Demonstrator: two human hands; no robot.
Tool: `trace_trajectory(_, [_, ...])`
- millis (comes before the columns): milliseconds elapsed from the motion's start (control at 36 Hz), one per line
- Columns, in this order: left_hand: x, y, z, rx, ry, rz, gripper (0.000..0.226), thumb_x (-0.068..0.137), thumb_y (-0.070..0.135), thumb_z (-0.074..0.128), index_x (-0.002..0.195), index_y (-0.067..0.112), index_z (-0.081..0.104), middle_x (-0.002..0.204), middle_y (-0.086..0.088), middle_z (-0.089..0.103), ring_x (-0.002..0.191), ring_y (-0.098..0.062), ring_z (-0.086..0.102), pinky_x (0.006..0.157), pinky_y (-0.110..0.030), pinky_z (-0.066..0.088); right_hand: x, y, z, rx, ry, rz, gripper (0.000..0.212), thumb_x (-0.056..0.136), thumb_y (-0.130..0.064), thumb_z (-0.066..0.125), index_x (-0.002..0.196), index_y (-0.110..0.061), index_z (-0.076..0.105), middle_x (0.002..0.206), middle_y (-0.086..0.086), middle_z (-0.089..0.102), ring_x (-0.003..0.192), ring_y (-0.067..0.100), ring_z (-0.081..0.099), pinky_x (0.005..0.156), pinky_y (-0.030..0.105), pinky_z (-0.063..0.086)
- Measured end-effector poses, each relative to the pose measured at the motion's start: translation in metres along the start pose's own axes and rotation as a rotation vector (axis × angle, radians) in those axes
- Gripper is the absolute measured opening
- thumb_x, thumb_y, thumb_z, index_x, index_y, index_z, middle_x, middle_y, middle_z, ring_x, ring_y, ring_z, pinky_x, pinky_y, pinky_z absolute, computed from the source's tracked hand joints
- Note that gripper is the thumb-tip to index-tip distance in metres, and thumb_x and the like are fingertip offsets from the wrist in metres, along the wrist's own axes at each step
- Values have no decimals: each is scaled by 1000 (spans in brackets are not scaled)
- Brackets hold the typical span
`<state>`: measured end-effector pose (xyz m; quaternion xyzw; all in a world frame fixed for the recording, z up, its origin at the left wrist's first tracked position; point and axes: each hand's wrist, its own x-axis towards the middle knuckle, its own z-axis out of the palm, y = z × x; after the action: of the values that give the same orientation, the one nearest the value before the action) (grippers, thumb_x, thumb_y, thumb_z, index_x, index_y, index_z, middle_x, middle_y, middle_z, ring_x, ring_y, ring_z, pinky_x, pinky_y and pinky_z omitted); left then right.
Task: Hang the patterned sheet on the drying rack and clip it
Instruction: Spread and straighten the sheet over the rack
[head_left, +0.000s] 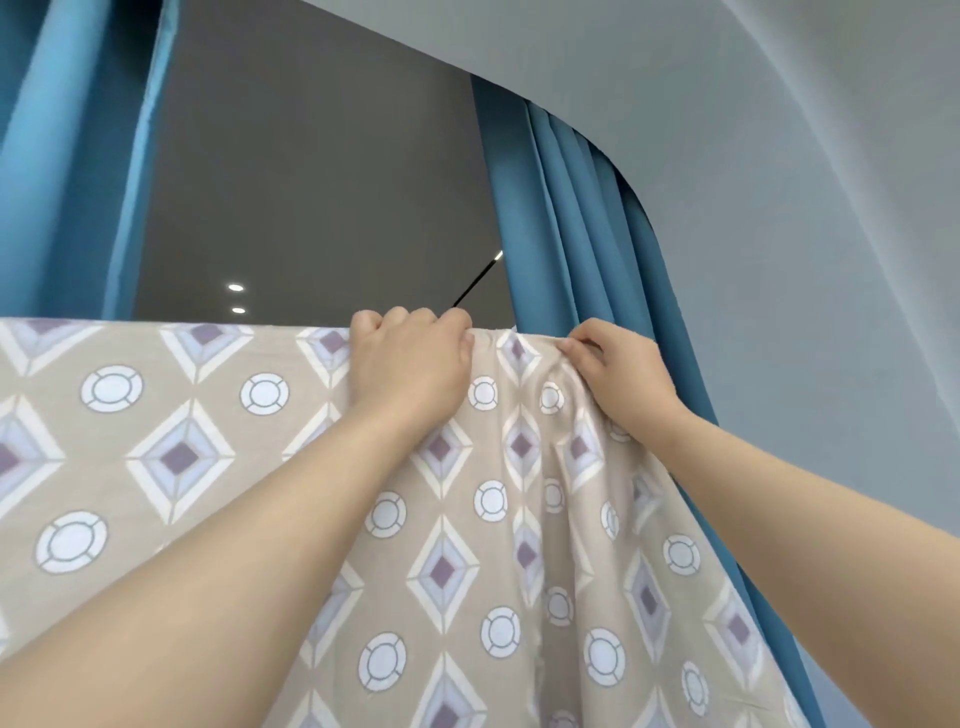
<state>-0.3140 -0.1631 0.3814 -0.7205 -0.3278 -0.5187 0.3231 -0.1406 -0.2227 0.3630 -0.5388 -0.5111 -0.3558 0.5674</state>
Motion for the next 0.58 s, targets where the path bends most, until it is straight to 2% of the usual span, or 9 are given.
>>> trace_trajectory(83, [1, -3, 0, -2, -42, -29, 36, 98, 35, 20, 112, 33, 52, 106, 0, 59, 105, -25, 47, 86, -38, 23, 3, -5, -2, -131, -71, -95, 19, 98, -27, 40, 99, -16, 55, 93, -1, 63, 87, 23, 55, 71, 35, 43])
trace_trajectory(167, [7, -1, 0, -16, -104, -52, 35, 98, 35, 20, 111, 34, 53, 107, 0, 57, 106, -25, 46, 87, -39, 23, 9, -13, 3, -349, -125, -190, 14, 97, -17, 33, 94, -15, 47, 86, 5, 61, 80, 31, 55, 65, 36, 42])
trace_trajectory(250, [17, 4, 2, -54, -160, -23, 35, 98, 30, 20, 103, 28, 55, 97, 1, 55, 99, -24, 51, 82, -37, 22, 14, -17, 8, -494, -162, -164, 10, 90, -11, 35, 82, -14, 40, 67, 5, 48, 67, 31, 44, 51, 30, 29])
trace_trajectory(306, [25, 8, 2, -93, -230, 0, 35, 97, 28, 21, 95, 26, 56, 95, 2, 59, 97, -22, 54, 80, -37, 20, 18, -15, 8, -480, -180, -109, 9, 88, -10, 37, 82, -14, 43, 71, 6, 49, 69, 30, 45, 50, 29, 29])
trace_trajectory(333, [28, 11, 2, -109, -266, 10, 34, 97, 28, 22, 93, 26, 56, 95, 4, 60, 97, -21, 54, 80, -36, 20, 19, -12, 6, -368, -188, -44, 11, 88, -11, 38, 83, -13, 48, 76, 7, 54, 72, 29, 48, 53, 29, 34])
trace_trajectory(389, [31, 15, 1, -130, -295, 24, 30, 98, 28, 24, 91, 28, 53, 94, 5, 62, 94, -21, 53, 81, -36, 21, 18, -3, 2, 29, -260, 155, 16, 92, -16, 43, 87, -13, 57, 83, 4, 60, 77, 22, 53, 61, 27, 41])
trace_trajectory(472, [30, 21, 3, -112, -297, 50, 29, 97, 30, 24, 95, 31, 53, 98, 5, 65, 94, -21, 51, 81, -36, 22, 3, 13, -3, 446, -521, 454, 24, 98, -27, 39, 88, -15, 57, 86, 2, 61, 76, 16, 56, 70, 26, 45])
trace_trajectory(528, [29, 25, 6, -83, -320, 68, 32, 97, 34, 22, 99, 34, 54, 105, 5, 62, 103, -22, 48, 87, -38, 24, -6, 22, -5, 624, -605, 538, 26, 99, -23, 35, 89, -12, 57, 88, 5, 63, 77, 18, 59, 71, 28, 49])
trace_trajectory(583, [29, 28, 9, -67, -345, 70, 32, 97, 36, 22, 98, 33, 54, 105, 6, 59, 106, -22, 43, 93, -41, 23, -11, 28, -8, 742, -600, 557, 26, 98, -18, 36, 97, -7, 60, 89, 8, 66, 77, 19, 62, 69, 28, 52])
